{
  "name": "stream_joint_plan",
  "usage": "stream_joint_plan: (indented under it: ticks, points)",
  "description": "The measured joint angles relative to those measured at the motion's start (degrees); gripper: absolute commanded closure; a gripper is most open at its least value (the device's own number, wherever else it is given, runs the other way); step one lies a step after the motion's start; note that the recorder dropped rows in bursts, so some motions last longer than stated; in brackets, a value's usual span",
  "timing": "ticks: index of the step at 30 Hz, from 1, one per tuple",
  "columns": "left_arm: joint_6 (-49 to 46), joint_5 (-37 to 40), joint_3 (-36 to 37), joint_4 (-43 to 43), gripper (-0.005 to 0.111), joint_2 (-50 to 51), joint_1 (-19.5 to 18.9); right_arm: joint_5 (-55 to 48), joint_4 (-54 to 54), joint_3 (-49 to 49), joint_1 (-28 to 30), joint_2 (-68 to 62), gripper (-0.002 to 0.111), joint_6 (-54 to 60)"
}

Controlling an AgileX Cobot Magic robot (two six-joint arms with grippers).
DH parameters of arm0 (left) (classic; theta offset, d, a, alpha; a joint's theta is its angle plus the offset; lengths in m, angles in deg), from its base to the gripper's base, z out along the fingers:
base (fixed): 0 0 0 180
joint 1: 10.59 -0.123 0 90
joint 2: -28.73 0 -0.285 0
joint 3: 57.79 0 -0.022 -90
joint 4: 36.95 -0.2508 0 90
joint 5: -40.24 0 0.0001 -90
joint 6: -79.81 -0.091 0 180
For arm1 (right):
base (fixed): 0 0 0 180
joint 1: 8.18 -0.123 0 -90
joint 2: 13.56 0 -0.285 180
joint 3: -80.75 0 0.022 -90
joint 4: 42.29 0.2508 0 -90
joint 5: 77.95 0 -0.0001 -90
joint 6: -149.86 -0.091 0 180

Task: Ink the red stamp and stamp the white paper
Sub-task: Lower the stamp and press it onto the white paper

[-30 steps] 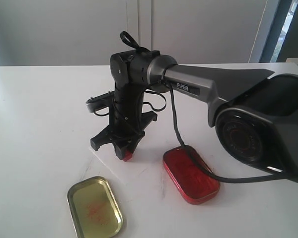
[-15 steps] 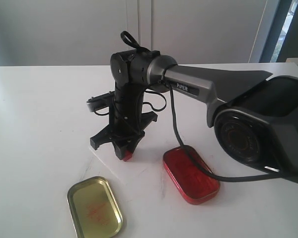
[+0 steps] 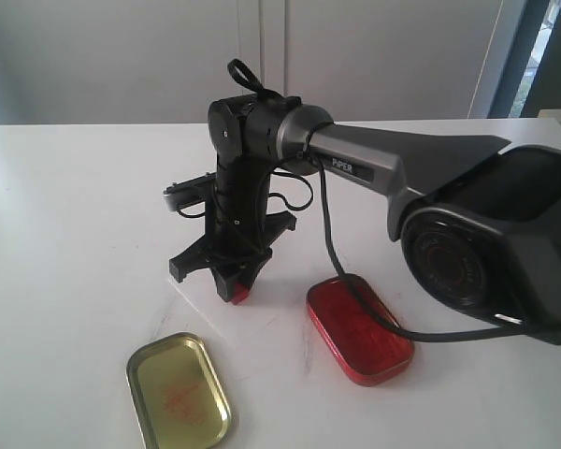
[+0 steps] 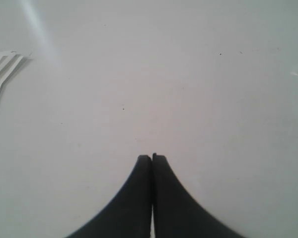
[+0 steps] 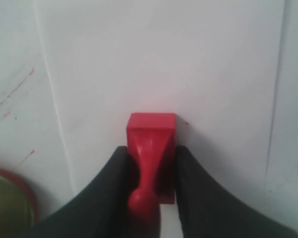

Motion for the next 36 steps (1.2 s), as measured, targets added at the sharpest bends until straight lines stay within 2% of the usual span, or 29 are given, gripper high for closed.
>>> stream_joint_plan:
  ticks: [36]
  points:
    - [0.0, 0.0, 0.0, 0.0, 0.107, 0.0, 0.0, 1.8, 0.2, 1.3, 0.0, 2.9, 0.108, -0.9]
